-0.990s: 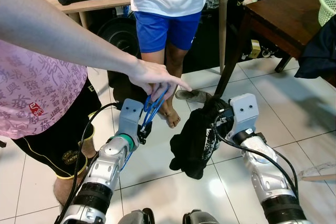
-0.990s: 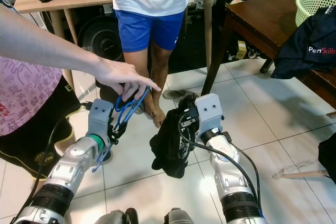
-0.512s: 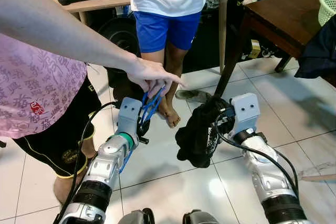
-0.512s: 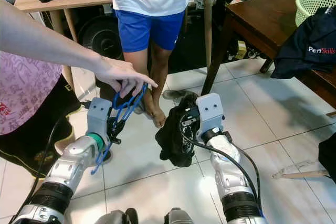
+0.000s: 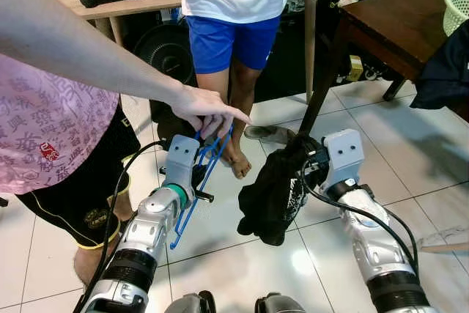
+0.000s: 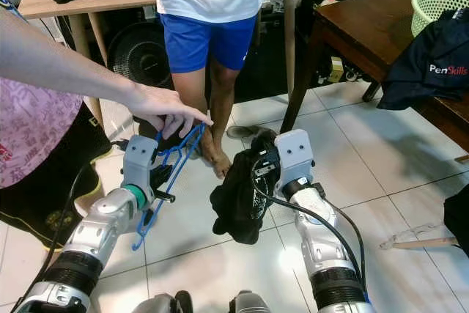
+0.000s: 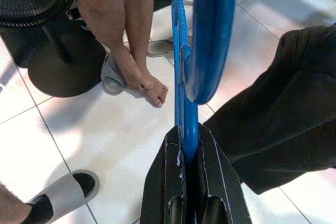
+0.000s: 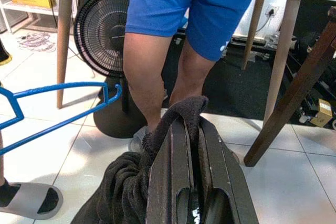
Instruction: Hang hanger
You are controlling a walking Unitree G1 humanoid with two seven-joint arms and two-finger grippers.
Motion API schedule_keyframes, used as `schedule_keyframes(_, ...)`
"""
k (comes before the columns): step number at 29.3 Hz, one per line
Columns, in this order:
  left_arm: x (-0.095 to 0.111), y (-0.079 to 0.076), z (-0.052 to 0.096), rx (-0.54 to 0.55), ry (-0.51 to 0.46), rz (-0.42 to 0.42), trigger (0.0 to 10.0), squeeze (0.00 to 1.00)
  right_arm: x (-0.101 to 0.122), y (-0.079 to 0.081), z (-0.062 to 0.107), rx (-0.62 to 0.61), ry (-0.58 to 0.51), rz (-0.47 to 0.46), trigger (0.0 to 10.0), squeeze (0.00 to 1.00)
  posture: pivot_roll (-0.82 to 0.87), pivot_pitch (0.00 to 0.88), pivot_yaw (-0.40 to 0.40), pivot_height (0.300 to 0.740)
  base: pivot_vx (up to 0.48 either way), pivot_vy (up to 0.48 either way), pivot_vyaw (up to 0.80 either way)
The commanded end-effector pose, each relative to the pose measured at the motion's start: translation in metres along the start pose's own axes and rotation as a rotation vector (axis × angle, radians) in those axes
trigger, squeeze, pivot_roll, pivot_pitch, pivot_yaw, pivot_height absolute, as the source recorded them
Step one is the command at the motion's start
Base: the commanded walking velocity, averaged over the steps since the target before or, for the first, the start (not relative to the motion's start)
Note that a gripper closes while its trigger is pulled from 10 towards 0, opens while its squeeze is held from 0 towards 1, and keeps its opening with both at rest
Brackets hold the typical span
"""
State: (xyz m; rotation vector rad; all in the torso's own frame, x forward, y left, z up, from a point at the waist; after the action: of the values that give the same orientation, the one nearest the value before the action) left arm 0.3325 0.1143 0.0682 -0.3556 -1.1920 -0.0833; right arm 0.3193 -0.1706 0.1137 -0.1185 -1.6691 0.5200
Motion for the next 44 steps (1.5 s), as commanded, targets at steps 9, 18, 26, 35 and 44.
schedule_keyframes(9,0.025,-0.013,0.018,-0.094,-0.115,-0.018,10.0,0.00,0.015,0.000,-0.003,-0.012,-0.061,-0.007,10.0,0.00,-0.10,0.055,0.091,0.740,0.000,0.000,0.00)
schedule_keyframes(18,0.072,-0.027,0.044,-0.125,-0.291,-0.064,10.0,0.00,0.050,-0.001,-0.007,-0.064,-0.169,-0.037,10.0,0.00,-0.08,0.063,0.084,0.740,0.000,0.000,0.00)
schedule_keyframes(26,0.094,-0.026,0.050,-0.097,-0.350,-0.130,10.0,0.00,0.049,-0.010,-0.003,-0.109,-0.153,-0.020,10.0,0.00,-0.07,0.077,0.083,0.740,0.000,0.000,0.00)
schedule_keyframes(35,0.093,-0.025,0.051,-0.095,-0.303,-0.212,10.0,0.00,0.052,-0.024,0.009,-0.144,-0.130,0.053,10.0,0.00,-0.08,0.080,0.082,0.740,0.000,0.000,0.00)
schedule_keyframes(44,0.028,0.031,0.035,0.103,0.012,-0.152,10.0,0.00,0.020,-0.029,0.022,0.027,0.021,0.135,10.0,0.00,-0.09,0.085,0.077,0.740,0.000,0.000,0.00)
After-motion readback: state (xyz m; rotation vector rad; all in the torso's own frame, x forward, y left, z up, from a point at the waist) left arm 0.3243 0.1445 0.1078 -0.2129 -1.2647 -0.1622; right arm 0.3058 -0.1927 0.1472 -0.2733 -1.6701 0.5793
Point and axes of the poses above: a point about 5 cm out from each wrist's last joint towards the gripper, its own z axis pointing back from the gripper into the wrist, its own x axis along the axis of the wrist's last joint, y = z × x, the point moved 1 cm from there along -z, pointing out of the wrist towards the gripper, and after that the axes turned 13 degrees about z, right-handed, at the moved point
